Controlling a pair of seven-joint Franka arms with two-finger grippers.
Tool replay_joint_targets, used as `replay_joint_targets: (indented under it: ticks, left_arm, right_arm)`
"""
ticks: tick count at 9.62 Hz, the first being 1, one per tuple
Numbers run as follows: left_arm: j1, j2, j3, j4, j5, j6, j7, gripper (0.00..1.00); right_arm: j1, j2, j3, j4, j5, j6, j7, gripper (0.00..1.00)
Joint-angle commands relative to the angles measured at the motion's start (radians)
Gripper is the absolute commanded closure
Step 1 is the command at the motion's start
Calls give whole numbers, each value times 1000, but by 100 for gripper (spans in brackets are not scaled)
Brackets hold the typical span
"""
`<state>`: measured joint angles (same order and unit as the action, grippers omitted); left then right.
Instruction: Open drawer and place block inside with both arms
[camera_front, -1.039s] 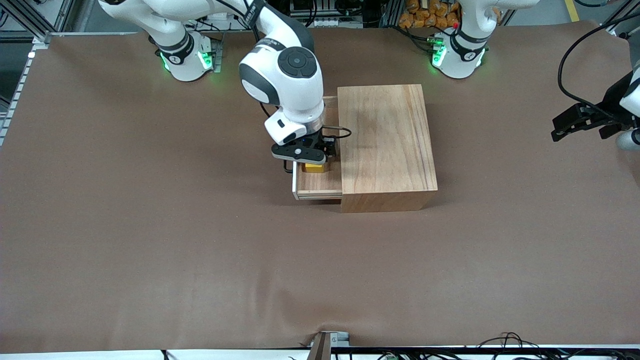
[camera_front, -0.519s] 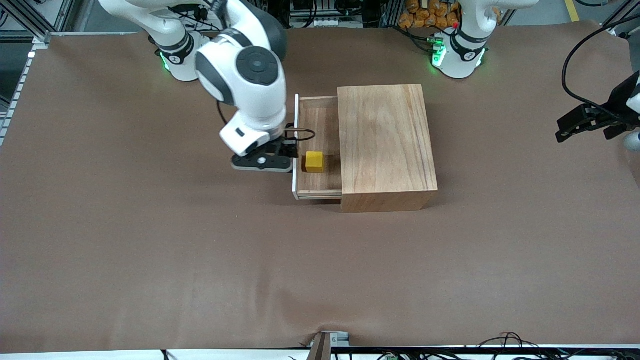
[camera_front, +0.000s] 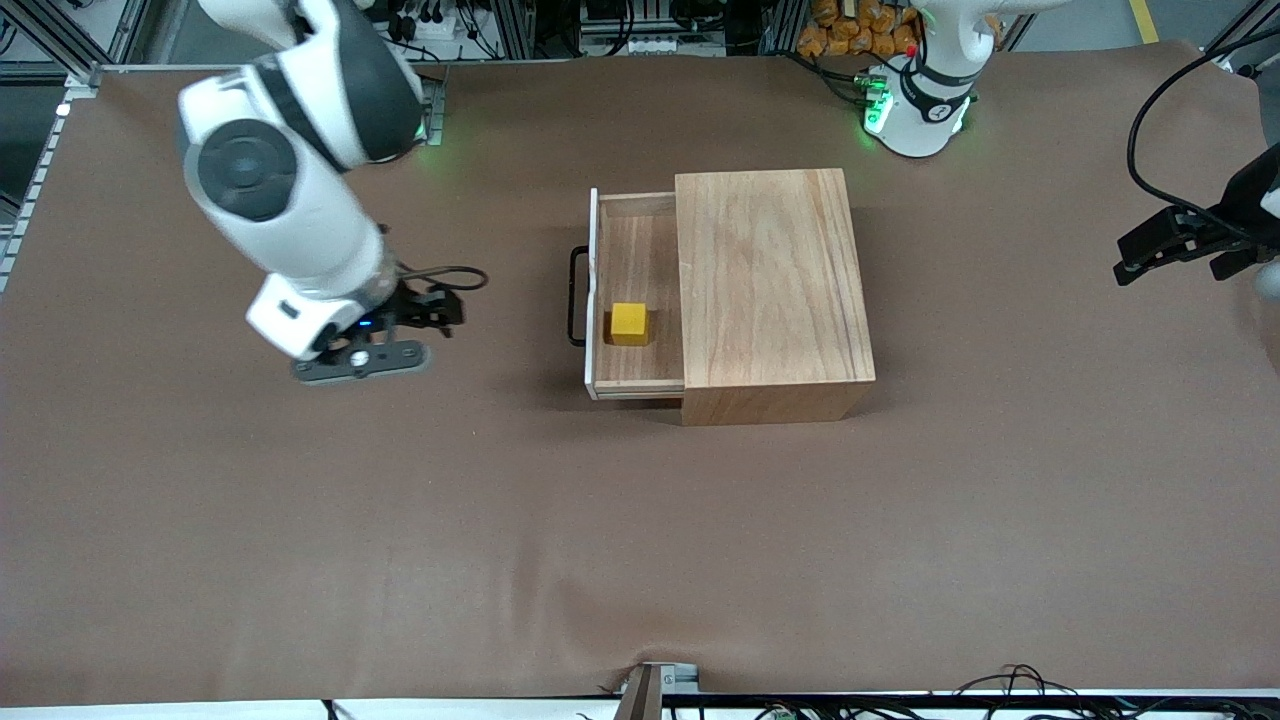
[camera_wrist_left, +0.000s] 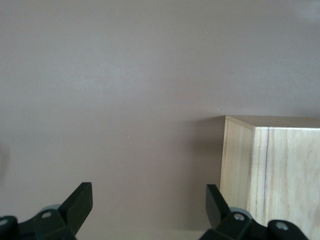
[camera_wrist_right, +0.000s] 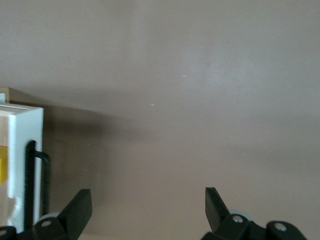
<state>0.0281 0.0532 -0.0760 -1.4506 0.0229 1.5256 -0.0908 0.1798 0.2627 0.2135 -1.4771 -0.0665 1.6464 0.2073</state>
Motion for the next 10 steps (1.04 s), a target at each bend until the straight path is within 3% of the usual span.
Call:
replay_joint_targets:
  ticks: [1, 2, 5, 6, 8, 10]
  left_arm:
    - [24, -15, -16, -7, 3, 2, 25, 0]
    - [23, -13, -16, -10, 2, 13, 25, 0]
    - [15, -18, -24, -5, -11, 11, 20, 0]
    - [18, -15, -25, -8, -8, 7, 26, 0]
    - [15, -16, -27, -25, -8, -25, 23, 0]
    - [21, -29, -39, -30, -4, -74, 25, 0]
  right_arm:
    - [-104, -83, 1, -28, 46, -74, -194, 0]
    - [-147, -108, -2, -31, 47, -109, -282, 0]
    - [-151, -213, -117, -101, 47, -135, -333, 0]
    - [-151, -227, -137, -104, 47, -138, -333, 0]
    - [-149, -226, -245, -101, 47, -140, -332, 0]
    - [-146, -238, -308, -103, 94, -143, -332, 0]
